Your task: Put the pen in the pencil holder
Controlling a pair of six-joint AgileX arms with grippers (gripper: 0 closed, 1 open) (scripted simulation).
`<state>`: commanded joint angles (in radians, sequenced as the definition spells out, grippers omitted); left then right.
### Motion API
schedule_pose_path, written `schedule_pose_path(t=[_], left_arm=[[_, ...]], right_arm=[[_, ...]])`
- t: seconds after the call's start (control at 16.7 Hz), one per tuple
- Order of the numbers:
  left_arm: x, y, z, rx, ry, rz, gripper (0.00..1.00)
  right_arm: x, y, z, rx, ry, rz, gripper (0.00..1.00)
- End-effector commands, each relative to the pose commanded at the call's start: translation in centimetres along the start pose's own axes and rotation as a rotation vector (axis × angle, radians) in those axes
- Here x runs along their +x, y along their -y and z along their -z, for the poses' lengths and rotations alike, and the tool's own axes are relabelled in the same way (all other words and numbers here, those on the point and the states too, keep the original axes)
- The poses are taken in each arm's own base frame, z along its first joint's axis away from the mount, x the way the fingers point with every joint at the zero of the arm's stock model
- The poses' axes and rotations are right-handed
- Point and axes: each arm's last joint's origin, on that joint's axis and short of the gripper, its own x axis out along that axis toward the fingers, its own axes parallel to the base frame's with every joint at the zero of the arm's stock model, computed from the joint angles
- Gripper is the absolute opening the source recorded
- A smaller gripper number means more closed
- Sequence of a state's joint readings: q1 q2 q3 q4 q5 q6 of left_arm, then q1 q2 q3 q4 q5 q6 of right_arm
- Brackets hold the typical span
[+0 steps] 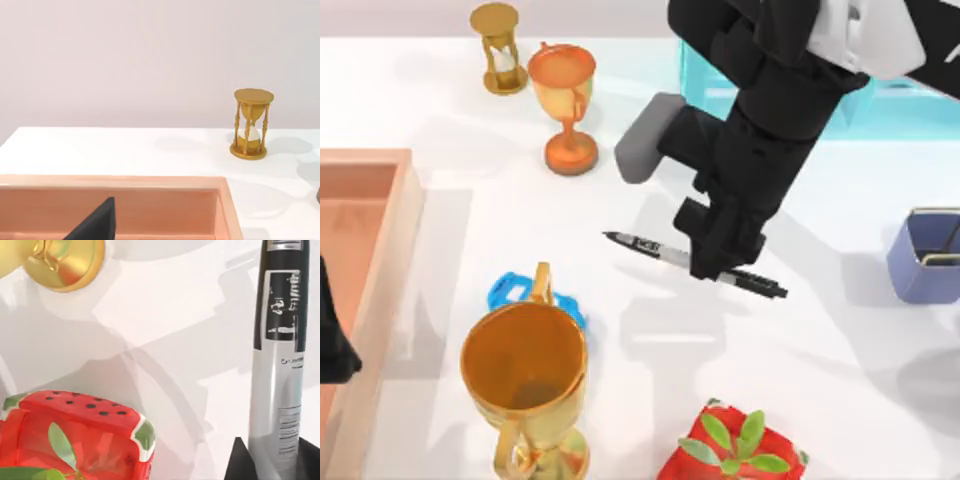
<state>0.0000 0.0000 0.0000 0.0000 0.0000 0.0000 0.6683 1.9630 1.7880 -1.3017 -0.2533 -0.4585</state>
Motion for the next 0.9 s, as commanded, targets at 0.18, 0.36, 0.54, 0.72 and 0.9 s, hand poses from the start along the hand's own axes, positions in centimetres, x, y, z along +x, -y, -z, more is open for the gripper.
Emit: schedule_pose_path(t=[0.18, 0.36, 0.54, 0.72, 0.9], left_arm=[[0.0, 0.0, 0.0, 0.0, 0.0, 0.0, 1.0], [0.0, 0.0, 0.0, 0.0, 0.0, 0.0, 1.0], [0.0, 0.0, 0.0, 0.0, 0.0, 0.0, 1.0], [0.0, 0.0, 0.0, 0.0, 0.0, 0.0, 1.0], [0.0, 0.0, 0.0, 0.0, 0.0, 0.0, 1.0]], right_arm=[[0.0, 0.0, 0.0, 0.0, 0.0, 0.0, 0.0], [0.1, 0.6, 0.1, 0.008, 0.012, -0.009, 0.0], [1.0, 3.3, 1.0, 0.035, 0.084, -0.071, 0.0], [1.8, 8.0, 3.4, 0.072, 0.261, -0.169, 0.0], [1.9, 13.2, 7.6, 0.076, 0.551, -0.261, 0.0]])
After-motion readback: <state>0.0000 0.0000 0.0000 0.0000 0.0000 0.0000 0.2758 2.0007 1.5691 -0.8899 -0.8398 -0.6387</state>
